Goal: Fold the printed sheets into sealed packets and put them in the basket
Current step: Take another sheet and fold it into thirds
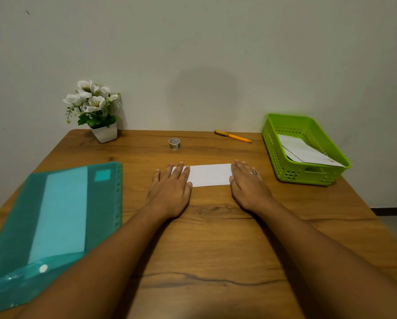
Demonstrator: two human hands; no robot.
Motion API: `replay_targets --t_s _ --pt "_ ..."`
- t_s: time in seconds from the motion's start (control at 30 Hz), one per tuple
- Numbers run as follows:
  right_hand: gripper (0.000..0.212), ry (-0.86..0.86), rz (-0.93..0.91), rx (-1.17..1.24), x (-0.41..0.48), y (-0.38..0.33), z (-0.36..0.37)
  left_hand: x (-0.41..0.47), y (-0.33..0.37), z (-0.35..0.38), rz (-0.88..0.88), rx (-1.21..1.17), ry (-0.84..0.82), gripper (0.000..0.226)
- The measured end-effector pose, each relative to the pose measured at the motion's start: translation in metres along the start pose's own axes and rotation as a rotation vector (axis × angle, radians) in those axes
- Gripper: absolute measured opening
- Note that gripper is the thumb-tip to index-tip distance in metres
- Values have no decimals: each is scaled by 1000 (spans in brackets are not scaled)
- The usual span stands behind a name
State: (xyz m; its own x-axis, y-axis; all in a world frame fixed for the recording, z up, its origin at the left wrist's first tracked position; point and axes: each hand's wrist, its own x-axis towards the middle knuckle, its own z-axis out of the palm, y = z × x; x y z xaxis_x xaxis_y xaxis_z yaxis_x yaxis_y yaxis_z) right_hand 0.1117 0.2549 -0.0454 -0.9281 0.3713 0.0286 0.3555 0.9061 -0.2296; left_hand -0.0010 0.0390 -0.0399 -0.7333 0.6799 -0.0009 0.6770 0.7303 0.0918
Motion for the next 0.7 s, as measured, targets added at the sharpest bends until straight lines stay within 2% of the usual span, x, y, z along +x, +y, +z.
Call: replay_targets --t_s 0.23,0.37,0.6,0.7 --pt "57 -60 6 -4 1 -4 -10 -3 0 -6 2 -32 -34 60" --pt "58 -44 -42 -39 -3 -21 -29 -11 -7 -20 -2 -151 -16 60" --pt "52 -33 -261 41 -19 -107 -41 -67 -61 -57 -45 -264 89 56" --pt "51 -54 -402 77 -29 -154 -32 -103 -95 -70 -90 -286 101 65"
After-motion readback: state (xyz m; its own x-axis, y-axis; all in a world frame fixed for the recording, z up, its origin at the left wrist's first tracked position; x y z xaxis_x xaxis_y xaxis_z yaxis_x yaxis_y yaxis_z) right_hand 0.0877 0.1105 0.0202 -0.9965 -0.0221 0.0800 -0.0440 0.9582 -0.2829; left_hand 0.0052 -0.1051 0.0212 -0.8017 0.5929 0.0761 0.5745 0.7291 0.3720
